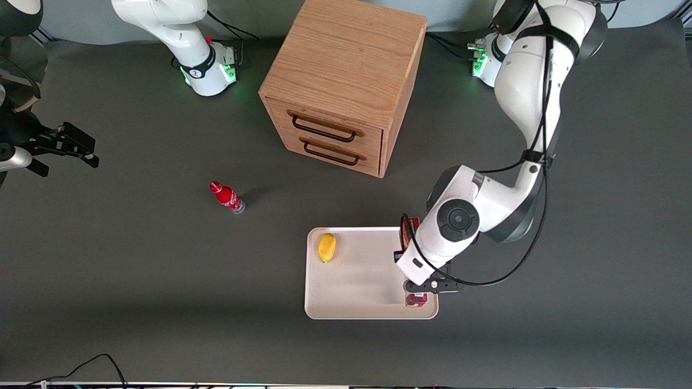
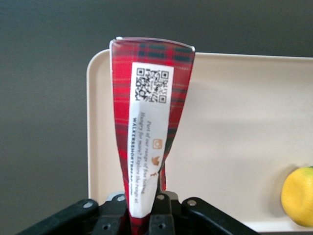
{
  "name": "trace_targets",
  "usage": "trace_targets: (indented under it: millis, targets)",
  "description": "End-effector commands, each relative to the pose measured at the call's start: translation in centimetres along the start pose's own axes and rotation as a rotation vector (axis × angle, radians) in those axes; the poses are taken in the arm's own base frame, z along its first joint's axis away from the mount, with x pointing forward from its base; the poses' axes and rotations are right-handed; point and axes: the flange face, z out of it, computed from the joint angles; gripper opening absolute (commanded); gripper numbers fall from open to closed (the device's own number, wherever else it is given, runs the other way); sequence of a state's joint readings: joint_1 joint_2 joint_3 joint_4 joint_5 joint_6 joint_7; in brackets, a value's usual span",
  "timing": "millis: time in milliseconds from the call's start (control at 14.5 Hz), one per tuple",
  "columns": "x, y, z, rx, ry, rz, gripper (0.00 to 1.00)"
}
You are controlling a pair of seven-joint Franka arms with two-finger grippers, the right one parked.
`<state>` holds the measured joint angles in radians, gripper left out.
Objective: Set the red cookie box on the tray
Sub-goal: 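Lift the box with the left gripper and carry it over the white tray, then lower the box onto the tray beside the lemon and open the left gripper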
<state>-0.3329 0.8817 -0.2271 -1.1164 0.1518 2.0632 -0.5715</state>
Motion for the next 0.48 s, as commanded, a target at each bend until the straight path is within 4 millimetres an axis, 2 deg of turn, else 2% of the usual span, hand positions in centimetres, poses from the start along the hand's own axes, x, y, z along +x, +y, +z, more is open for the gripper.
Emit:
trace_targets:
  millis: [0, 345, 414]
  targets:
    - [-0.2, 0.9, 2.0, 0.038, 0.023, 0.012, 0.00]
    - [-0.5, 0.9, 5.2, 0.070, 0.024, 0.032, 0.00]
    - [-0.5, 1.0, 5.3, 0.069, 0.029, 0.035, 0.00]
